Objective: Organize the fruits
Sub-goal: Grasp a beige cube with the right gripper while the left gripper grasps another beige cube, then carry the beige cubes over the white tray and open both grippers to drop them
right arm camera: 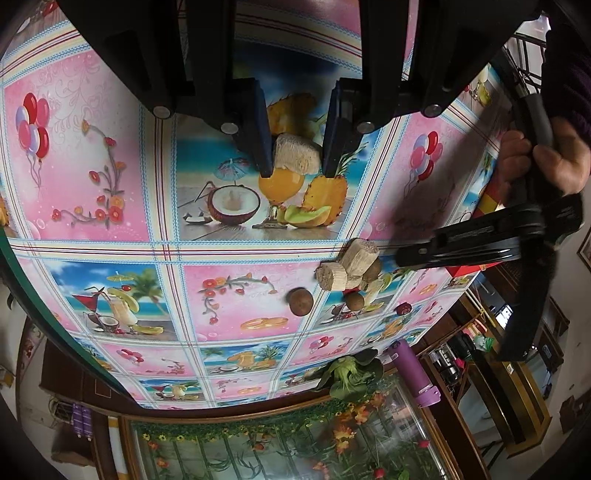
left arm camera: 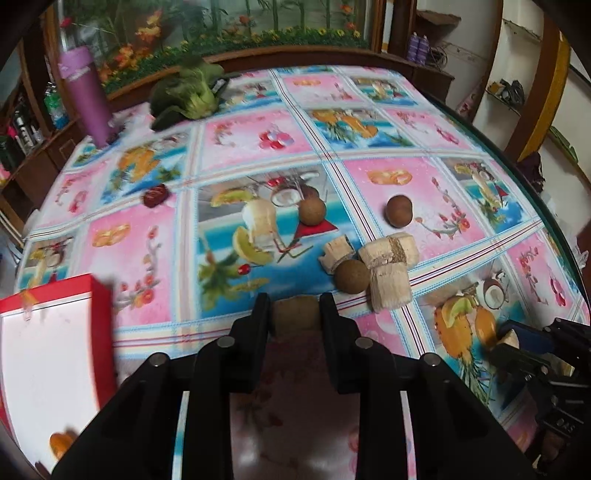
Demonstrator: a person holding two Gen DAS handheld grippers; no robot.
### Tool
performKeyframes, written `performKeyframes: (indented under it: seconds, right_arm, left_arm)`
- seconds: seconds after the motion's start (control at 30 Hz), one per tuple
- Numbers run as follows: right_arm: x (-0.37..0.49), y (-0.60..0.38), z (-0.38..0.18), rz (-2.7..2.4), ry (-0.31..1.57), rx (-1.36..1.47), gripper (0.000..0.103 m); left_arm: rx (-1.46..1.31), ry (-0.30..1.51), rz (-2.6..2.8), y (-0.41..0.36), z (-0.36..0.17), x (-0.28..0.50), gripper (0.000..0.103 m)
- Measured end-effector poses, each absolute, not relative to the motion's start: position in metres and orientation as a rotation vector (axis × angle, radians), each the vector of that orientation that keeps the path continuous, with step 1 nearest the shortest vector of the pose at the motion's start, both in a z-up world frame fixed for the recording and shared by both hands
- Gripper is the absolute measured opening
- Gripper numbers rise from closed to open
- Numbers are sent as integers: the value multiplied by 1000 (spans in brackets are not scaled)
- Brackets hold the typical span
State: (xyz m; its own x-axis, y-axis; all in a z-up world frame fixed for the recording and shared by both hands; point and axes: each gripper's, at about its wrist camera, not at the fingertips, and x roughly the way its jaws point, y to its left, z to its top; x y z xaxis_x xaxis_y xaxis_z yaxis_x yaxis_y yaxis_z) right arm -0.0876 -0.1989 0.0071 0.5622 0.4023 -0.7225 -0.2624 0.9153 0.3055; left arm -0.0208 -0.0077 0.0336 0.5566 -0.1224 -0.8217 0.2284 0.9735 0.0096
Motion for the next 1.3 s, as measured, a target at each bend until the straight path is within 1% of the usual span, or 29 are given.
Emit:
performKeyframes:
  seconds: [0.4,0.7,0.97,1.3]
  right_arm:
    - [-89,-186,13,410,861,204,26]
    - [-97,-142,33,472,835,140,26]
    - [-108,-83,54,556,793,32,26]
    - [-111,5,72,717,746,-62,25]
  left_arm:
    - [152,775,-135,5,83,-87,29]
    - [116,723,-91,31,97,-113,29]
    - [71,682,-24,69,104,-131,29]
    - [3,646,164,144,105,-153,29]
